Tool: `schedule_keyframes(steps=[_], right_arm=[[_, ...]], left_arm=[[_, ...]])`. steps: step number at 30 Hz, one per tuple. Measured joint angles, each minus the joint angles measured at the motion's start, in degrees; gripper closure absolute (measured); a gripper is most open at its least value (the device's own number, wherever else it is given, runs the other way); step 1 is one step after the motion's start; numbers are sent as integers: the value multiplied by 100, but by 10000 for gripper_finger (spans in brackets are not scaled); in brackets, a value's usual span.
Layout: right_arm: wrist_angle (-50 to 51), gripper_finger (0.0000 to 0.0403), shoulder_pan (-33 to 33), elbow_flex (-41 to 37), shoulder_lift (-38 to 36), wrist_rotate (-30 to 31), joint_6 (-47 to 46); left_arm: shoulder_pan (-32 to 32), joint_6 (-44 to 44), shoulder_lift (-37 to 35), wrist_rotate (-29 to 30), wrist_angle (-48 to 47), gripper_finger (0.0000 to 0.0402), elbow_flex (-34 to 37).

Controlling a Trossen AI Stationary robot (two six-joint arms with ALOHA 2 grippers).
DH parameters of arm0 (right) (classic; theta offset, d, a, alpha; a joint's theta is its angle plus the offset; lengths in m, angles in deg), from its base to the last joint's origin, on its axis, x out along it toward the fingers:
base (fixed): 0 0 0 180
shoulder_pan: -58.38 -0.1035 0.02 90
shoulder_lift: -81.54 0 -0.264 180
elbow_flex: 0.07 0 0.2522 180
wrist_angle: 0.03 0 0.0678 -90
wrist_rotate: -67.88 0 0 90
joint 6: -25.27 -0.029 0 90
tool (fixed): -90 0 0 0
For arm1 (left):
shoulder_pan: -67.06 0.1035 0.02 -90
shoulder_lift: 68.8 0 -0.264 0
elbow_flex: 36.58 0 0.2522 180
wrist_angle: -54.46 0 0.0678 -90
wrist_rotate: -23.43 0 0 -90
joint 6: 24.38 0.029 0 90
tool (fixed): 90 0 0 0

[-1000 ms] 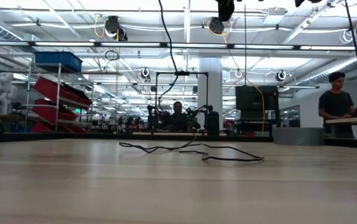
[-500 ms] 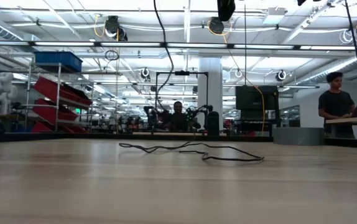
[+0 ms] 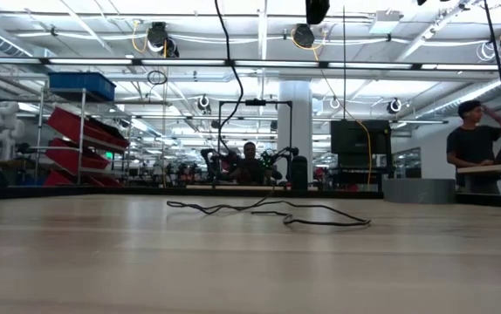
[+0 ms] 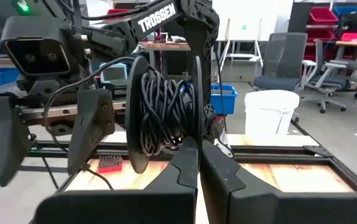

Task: Coil cords
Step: Coil the black wire onto the spool

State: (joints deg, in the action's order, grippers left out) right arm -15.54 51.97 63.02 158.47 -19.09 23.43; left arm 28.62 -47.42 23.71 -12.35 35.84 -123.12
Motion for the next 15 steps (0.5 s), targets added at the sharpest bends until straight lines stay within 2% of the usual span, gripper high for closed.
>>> schedule_keyframes(steps=[6,10,12,15], right_arm=[[-13,403,83,-1,0,300,96],[-10,403,153,-1,0,320,164],[-5,403,158,1,0,328,199],[5,403,158,1,52,446,231]], left_arm=[[70,462,-137,521,109,296,-32],[284,997,-293,582,230,379,-297],[411,1347,-312,513,287,393,-487],[635,1640,-313,228,304,391,-785]])
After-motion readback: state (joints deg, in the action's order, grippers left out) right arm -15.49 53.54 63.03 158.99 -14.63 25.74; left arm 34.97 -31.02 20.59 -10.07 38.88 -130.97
